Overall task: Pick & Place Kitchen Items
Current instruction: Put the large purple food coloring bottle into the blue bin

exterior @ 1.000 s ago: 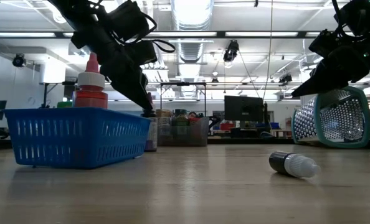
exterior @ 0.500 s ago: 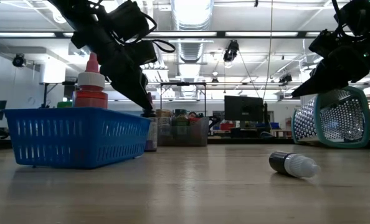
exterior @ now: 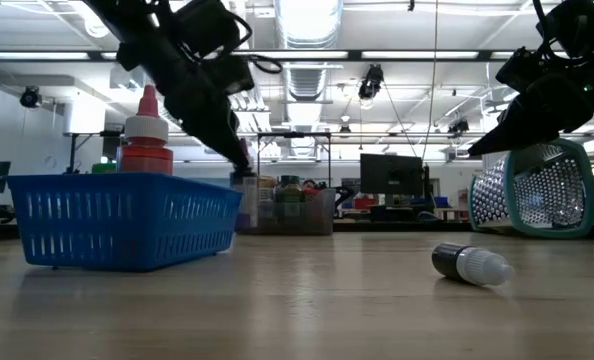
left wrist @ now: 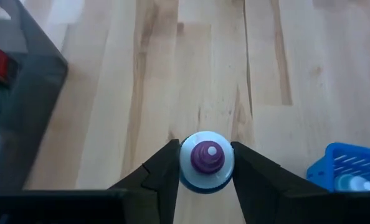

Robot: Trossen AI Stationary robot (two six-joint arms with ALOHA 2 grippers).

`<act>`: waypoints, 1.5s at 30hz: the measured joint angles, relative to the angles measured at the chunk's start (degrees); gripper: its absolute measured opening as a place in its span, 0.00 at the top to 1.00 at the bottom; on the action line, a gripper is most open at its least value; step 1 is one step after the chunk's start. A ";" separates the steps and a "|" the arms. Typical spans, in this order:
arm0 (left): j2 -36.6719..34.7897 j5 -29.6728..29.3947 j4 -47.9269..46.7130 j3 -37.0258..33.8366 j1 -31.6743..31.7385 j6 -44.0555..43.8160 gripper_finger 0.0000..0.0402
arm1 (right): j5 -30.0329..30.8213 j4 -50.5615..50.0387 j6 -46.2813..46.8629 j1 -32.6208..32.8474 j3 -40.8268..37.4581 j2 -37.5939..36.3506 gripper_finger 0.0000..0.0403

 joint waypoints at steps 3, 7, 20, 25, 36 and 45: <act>-0.92 -0.01 -2.61 1.36 0.00 0.29 0.66 | 0.00 -0.01 0.00 0.00 0.00 0.00 0.98; -2.54 -0.02 -5.45 3.14 -0.03 0.29 0.66 | 0.00 -0.02 0.00 0.02 0.00 0.00 0.98; -12.02 0.00 -10.15 3.95 -0.13 -0.22 0.66 | 0.02 -0.02 0.02 0.02 0.00 -0.04 0.98; -16.49 0.94 -13.71 3.95 -0.45 -1.03 0.66 | 0.02 -0.01 0.01 0.02 0.00 -0.04 0.98; -23.87 7.83 -16.22 3.95 -4.86 -2.55 0.66 | 0.00 0.00 0.00 0.00 0.00 0.02 0.98; -24.31 7.96 -17.89 3.93 -12.48 -2.77 0.66 | 0.02 0.00 0.00 0.02 0.00 0.00 0.98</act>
